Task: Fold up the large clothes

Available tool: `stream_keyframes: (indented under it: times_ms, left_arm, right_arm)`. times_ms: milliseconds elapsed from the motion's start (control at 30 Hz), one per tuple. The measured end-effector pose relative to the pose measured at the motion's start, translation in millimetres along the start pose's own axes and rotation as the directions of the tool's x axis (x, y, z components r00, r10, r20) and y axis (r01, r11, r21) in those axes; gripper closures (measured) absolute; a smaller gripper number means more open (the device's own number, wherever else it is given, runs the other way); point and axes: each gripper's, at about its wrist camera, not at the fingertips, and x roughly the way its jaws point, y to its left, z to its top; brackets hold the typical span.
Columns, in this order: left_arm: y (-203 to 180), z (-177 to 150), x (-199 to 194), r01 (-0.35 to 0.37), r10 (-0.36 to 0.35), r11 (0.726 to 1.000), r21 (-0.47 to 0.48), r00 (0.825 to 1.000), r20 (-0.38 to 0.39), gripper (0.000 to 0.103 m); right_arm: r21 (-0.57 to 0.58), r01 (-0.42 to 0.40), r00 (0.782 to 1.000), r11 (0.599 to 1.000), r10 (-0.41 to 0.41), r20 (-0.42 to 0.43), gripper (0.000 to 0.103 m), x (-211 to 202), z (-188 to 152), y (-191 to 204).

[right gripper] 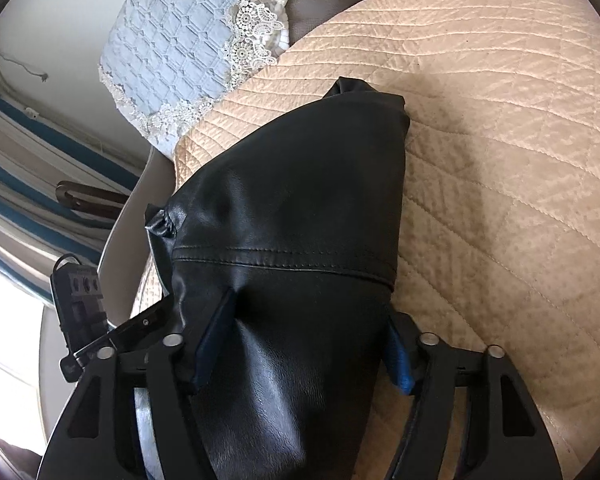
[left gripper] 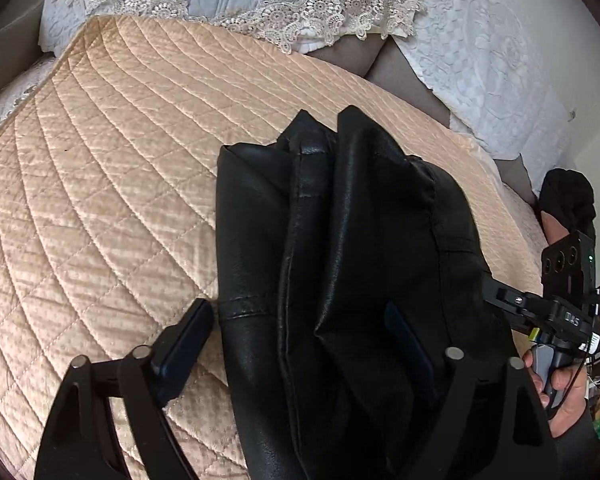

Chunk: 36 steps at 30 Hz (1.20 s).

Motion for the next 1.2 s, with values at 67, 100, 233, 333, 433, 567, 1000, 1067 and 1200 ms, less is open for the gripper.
stream_keyframes:
  times_ms: [67,100,233,333,433,567,1000,1067,1200]
  left_arm:
    - [-1.3,-0.4,-2.2,0.016,-0.016,1.000,-0.007,1.000,-0.001,0.033]
    - [-2.5,-0.8,-3.1,0.019,-0.019,1.000,-0.002,1.000,-0.001,0.035]
    - [-2.8,0.8,-12.1,0.038,-0.037,0.999,-0.019,0.999,0.021,0.062]
    - [-4.1,3.0,-25.4,0.050,-0.050,0.999,-0.003,0.998,0.040,0.078]
    - [-3.4,7.8,-36.0,0.078,-0.078,0.997,0.006,0.996,0.047,0.082]
    - [-2.0,16.6,-49.8,0.094,-0.095,0.995,0.017,0.993,0.068,0.083]
    - [11.0,62.0,-74.4,0.068,-0.074,0.997,0.046,0.984,0.161,0.083]
    - [15.2,71.9,-76.3,0.060,-0.068,0.997,0.052,0.983,0.173,0.083]
    - [20.7,93.3,-77.3,0.042,-0.054,0.997,0.066,0.980,0.191,0.083]
  right_arm:
    - [-0.019,0.002,1.000,1.000,-0.002,0.000,0.061,-5.2,-0.2,6.0]
    - [-0.025,-0.001,1.000,1.000,0.001,0.000,0.067,-7.3,-0.2,8.1]
    - [-0.037,-0.022,1.000,0.999,0.022,0.002,0.081,-14.8,2.7,18.0]
    - [-0.084,-0.040,0.999,0.996,0.041,0.010,0.085,-22.9,5.3,36.6]
    - [-0.106,-0.071,0.997,0.992,0.073,0.019,0.086,-29.4,8.3,50.3]
    - [-0.136,-0.101,0.994,0.986,0.106,0.032,0.086,-33.1,13.0,68.2]
    - [-0.192,-0.126,0.989,0.973,0.139,0.055,0.086,-17.6,54.9,101.9]
    - [-0.191,-0.133,0.987,0.972,0.147,0.059,0.086,-11.9,64.3,105.0]
    - [-0.200,-0.138,0.985,0.970,0.155,0.071,0.086,0.4,86.2,113.6]
